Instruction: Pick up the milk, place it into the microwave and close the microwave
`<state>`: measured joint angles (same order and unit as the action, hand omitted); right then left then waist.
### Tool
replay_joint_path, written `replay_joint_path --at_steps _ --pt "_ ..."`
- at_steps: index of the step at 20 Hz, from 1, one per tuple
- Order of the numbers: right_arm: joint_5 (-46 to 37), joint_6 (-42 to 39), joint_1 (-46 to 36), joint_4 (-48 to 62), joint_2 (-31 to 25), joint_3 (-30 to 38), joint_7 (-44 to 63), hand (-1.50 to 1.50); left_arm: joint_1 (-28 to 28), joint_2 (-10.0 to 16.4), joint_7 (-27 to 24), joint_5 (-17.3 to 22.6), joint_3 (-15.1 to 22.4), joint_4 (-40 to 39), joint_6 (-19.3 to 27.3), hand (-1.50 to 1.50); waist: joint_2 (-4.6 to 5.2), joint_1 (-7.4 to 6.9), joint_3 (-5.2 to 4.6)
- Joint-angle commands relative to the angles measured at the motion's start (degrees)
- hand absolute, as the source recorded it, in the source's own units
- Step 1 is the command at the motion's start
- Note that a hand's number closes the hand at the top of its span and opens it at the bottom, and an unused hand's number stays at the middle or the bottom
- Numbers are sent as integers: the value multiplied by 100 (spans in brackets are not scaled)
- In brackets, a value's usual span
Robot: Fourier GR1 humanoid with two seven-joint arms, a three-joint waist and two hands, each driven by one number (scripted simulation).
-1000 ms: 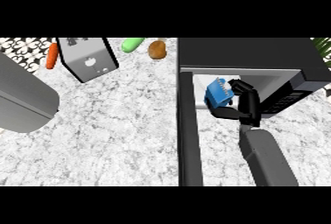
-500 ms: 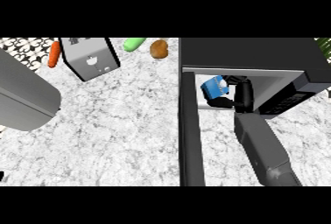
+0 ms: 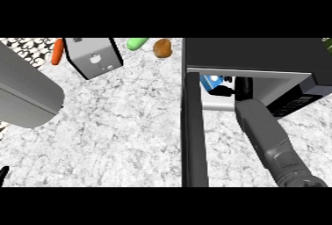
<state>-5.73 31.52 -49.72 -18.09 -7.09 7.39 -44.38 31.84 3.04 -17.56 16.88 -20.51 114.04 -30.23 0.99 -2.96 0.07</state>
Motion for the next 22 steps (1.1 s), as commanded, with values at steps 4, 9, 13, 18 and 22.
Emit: replay_joint_path --at_steps 4,9,13,18,22 --pt "-358 1127 -551 695 -193 13 113 150 -170 7 -9 -108 2 -42 3 -150 55 -100 5" --pt "-222 1303 -514 819 -269 258 10 150 -235 2 23 -119 -22 -88 8 -150 70 -102 10" --pt "-73 1416 -520 867 -331 485 12 150 -403 155 44 -119 -28 -242 -96 -150 127 -184 17" --pt "-129 1165 -376 1064 -840 513 -3 150 -438 148 136 21 -39 -201 -92 -150 166 -246 23" --pt "-128 1246 -241 1160 -633 543 -77 150 -624 240 294 42 -76 -206 -11 -150 172 -248 29"
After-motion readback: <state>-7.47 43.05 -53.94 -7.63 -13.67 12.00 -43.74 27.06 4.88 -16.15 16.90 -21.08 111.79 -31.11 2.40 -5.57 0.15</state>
